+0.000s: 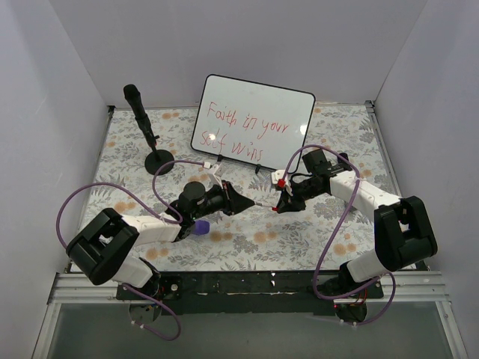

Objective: Write a sentence on the whiteboard
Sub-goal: Insert the whiteboard marker without the cap into the pen cap.

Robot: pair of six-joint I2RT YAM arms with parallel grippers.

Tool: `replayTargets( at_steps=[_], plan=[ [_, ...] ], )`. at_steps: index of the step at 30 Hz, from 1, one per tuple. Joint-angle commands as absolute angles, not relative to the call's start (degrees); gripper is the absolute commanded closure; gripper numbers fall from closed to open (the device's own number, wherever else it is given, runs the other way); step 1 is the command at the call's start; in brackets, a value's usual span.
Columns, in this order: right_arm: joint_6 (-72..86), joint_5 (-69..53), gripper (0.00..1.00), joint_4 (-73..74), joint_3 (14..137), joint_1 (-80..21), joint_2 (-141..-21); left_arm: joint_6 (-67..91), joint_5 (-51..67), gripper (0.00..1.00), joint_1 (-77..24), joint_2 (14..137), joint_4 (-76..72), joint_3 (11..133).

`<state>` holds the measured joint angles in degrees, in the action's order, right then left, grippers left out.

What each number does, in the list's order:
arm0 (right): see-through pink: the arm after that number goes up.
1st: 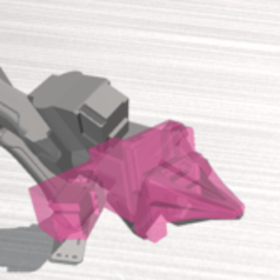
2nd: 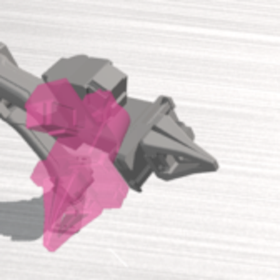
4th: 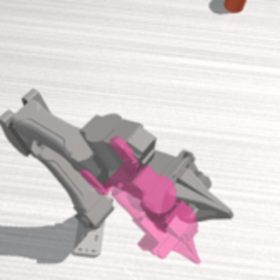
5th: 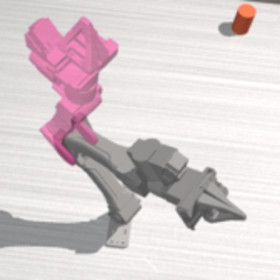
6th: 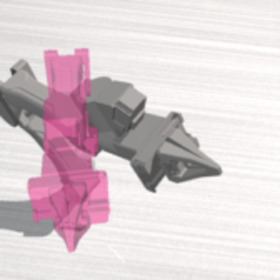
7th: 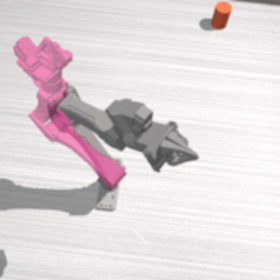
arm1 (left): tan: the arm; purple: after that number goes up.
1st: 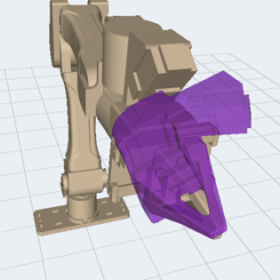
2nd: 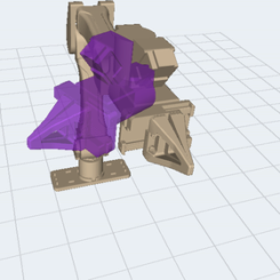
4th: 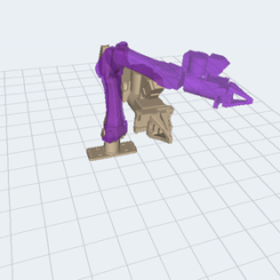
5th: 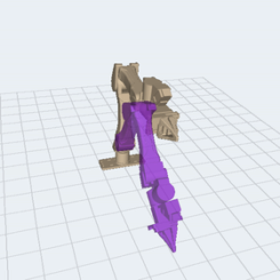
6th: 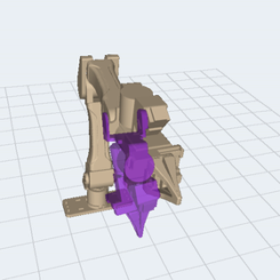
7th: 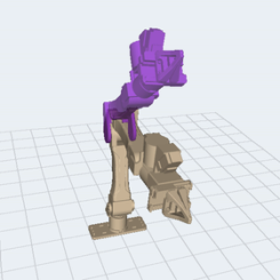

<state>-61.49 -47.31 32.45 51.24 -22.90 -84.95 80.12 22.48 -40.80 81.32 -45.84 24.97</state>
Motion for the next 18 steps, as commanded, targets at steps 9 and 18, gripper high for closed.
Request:
replayTargets(
  at_steps=[9, 18],
  plan=[
    [-60.7, -48.9, 0.94, 32.2, 53.8, -23.1, -85.0, 78.4, 22.6, 1.00, -41.0, 81.7, -44.8, 27.0],
    [-60.6, -49.4, 0.94, 32.3, 54.1, -23.1, -85.3, 78.4, 22.9, 1.00, -41.0, 82.6, -45.3, 27.1]
  ],
)
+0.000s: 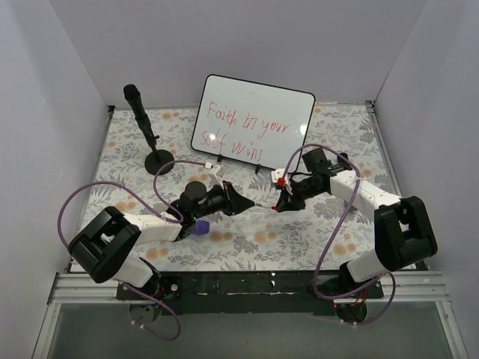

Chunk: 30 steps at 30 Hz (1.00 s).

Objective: Write a sentence on the whiteboard
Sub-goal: Insert the whiteboard marker without the cap into the pen cap.

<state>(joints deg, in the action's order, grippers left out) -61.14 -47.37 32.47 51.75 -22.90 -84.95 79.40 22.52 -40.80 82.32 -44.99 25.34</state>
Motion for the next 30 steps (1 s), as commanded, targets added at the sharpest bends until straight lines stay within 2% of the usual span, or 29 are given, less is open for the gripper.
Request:
replayTargets(
  at_steps=[1, 18, 30],
  plan=[
    [-60.6, -49.6, 0.94, 32.3, 54.1, -23.1, -85.4, 78.5, 23.0, 1.00, -41.0, 82.7, -45.4, 27.1],
    [-57.6, -51.6, 0.95, 32.3, 56.1, -24.3, -85.9, 78.7, 24.3, 1.00, -41.5, 86.9, -46.9, 29.5],
    [-48.7, -54.2, 0.98, 25.6, 54.4, -24.4, -84.8, 78.6, 24.3, 1.00, -45.8, 98.2, -52.6, 34.6]
  ],
)
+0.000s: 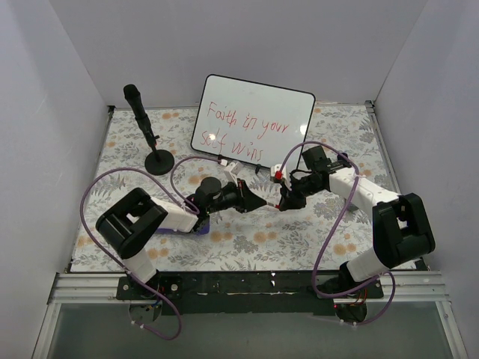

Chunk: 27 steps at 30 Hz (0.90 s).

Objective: Write a sentence on the whiteboard
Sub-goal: Insert the whiteboard marker without the cap into the pen cap.

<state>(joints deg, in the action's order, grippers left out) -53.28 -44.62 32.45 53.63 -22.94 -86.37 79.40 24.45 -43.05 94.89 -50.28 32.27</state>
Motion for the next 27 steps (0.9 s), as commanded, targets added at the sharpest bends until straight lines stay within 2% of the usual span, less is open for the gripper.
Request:
replayTargets(
  at_steps=[1, 16, 24, 26, 27],
  plan=[
    [-48.4, -54.3, 0.98, 24.6, 53.8, -24.4, -84.7, 78.6, 24.3, 1.00, -46.1, 98.8, -53.7, 34.9],
    [-42.5, -56.7, 0.99, 17.7, 51.9, -24.4, -81.3, 81.7, 22.5, 1.00, -53.0, 108.7, -60.5, 39.7],
    [-43.9, -50.7, 0.98, 20.6, 50.7, -23.6, -81.6, 80.5, 16.9, 1.00, -53.7, 105.2, -56.5, 38.1],
    [-43.9, -49.3, 0.96, 20.9, 50.4, -23.1, -81.5, 80.2, 15.7, 1.00, -53.3, 103.5, -54.2, 37.4],
    [-44.1, -49.1, 0.90, 21.4, 50.6, -22.5, -81.5, 80.2, 15.0, 1.00, -53.1, 103.1, -52.8, 36.9]
  ],
)
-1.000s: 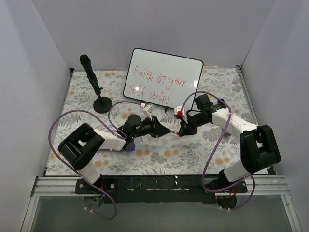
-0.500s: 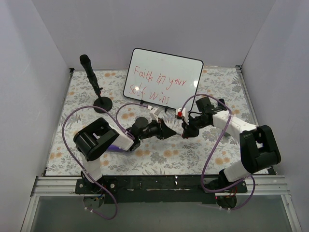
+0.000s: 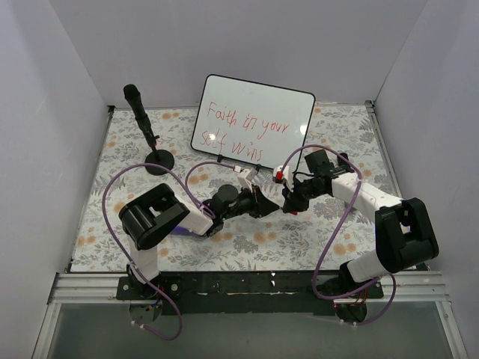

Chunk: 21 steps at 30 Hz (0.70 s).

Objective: Write a sentence on the whiteboard
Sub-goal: Insert the whiteboard marker without the cap into the pen cap, then put down the whiteboard marker at the center of the board.

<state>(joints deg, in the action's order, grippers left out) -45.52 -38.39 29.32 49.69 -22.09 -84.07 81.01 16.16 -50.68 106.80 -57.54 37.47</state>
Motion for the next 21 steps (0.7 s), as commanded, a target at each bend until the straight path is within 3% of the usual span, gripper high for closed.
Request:
replayTargets(
  at_steps=[1, 4, 5, 8, 14, 16, 21],
  plan=[
    [-44.2, -49.2, 0.87, 22.1, 51.6, -22.3, -81.5, 80.2, 14.8, 1.00, -52.9, 102.7, -52.0, 36.7],
    [-45.3, -49.9, 0.66, 25.8, 54.4, -21.9, -81.7, 79.5, 13.7, 1.00, -52.7, 102.3, -49.7, 36.1],
    [-45.6, -49.9, 0.50, 27.8, 55.2, -21.8, -81.9, 79.5, 13.4, 1.00, -52.7, 102.4, -49.8, 35.8],
    [-47.5, -49.9, 0.32, 32.0, 59.6, -21.7, -82.6, 79.5, 12.7, 1.00, -52.6, 102.2, -50.4, 34.5],
    [-51.6, -48.9, 0.24, 42.9, 65.5, -18.7, -83.1, 79.6, 11.0, 1.00, -52.3, 101.3, -50.1, 33.6],
    [-52.2, -49.8, 0.24, 45.3, 65.7, -16.7, -82.4, 80.5, 10.4, 0.95, -51.7, 101.0, -50.7, 33.0],
    [-53.6, -53.3, 0.24, 47.4, 62.5, -9.1, -77.8, 83.0, 7.5, 0.61, -50.5, 99.0, -50.9, 30.5]
  ],
)
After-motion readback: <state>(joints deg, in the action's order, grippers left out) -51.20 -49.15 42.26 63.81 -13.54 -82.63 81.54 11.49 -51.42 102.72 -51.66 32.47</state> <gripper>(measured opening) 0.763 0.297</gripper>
